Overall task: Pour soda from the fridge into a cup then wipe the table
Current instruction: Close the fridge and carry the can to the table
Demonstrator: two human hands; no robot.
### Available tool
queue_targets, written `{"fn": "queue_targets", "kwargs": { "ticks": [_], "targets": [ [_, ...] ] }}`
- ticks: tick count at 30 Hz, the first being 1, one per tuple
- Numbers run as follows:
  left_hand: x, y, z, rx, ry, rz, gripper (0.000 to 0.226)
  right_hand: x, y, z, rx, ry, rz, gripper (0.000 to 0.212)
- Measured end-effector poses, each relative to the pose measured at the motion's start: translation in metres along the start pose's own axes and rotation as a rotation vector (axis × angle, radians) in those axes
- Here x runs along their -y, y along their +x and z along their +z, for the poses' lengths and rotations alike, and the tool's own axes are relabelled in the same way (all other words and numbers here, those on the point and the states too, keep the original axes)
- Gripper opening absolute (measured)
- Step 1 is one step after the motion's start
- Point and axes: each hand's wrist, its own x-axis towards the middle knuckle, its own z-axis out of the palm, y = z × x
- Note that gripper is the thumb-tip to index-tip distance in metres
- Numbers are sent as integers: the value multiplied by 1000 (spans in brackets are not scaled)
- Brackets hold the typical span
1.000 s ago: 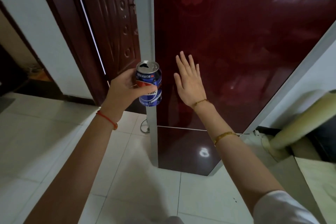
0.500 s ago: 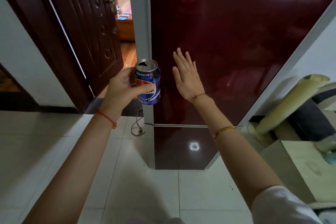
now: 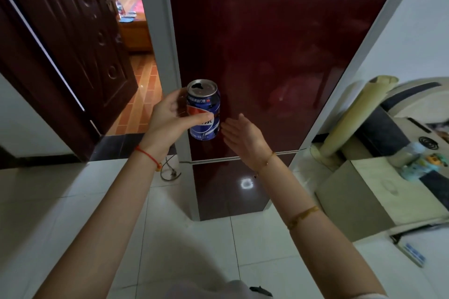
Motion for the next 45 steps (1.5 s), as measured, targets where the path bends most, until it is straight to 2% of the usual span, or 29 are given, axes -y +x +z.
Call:
{"fn": "queue_targets", "kwargs": {
  "ticks": [3,6,14,33,45],
  "targets": [
    [2,0,15,38,-7,-1,70,-4,-23,-11,22,239,115,59],
    [4,-2,32,83,-15,0,67,-7,-41,-24,26,374,162,52],
    [10,-9,77,257,-12,18,57,-17,-78,-65,-56,546,110,50],
    [20,-63,186,815,-29,28,70,-69,-198,-157,-363,739,-94,55],
    [16,-182,249,1100,-6,47,69,-144,-332,-189,-522,872,-200,57]
  ]
}}
